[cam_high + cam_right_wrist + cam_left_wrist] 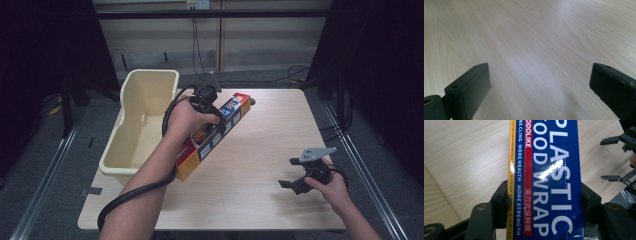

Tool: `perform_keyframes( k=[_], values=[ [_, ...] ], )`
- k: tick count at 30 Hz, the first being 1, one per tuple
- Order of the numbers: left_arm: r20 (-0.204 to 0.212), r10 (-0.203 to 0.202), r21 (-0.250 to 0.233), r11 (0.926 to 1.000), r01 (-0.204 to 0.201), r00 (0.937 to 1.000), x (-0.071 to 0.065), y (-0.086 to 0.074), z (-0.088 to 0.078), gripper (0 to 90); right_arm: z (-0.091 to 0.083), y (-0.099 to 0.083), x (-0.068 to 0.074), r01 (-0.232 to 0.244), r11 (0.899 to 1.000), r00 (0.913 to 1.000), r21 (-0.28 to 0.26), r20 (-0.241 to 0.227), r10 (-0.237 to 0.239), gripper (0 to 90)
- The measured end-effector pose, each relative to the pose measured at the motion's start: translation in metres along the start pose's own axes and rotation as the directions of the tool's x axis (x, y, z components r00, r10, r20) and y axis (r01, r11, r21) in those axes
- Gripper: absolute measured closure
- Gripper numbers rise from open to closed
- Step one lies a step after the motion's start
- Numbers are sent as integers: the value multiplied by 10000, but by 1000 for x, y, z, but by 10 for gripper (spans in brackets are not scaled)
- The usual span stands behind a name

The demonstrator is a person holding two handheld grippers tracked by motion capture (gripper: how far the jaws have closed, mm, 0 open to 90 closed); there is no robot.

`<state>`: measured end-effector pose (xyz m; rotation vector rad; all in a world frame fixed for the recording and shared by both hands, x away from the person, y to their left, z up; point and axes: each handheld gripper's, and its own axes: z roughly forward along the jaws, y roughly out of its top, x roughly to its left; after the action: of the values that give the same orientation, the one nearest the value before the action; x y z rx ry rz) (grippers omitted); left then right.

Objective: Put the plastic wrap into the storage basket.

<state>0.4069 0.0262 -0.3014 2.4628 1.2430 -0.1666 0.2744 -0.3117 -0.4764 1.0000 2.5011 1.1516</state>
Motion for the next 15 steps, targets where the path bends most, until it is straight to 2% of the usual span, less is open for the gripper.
perform_keyframes(
  k=[15],
  values=[
    [-332, -504, -196, 9986, 497, 9982, 11, -3, -29, 404, 2, 1, 1, 59, 10000, 10000, 43, -45, -59, 31]
  ],
)
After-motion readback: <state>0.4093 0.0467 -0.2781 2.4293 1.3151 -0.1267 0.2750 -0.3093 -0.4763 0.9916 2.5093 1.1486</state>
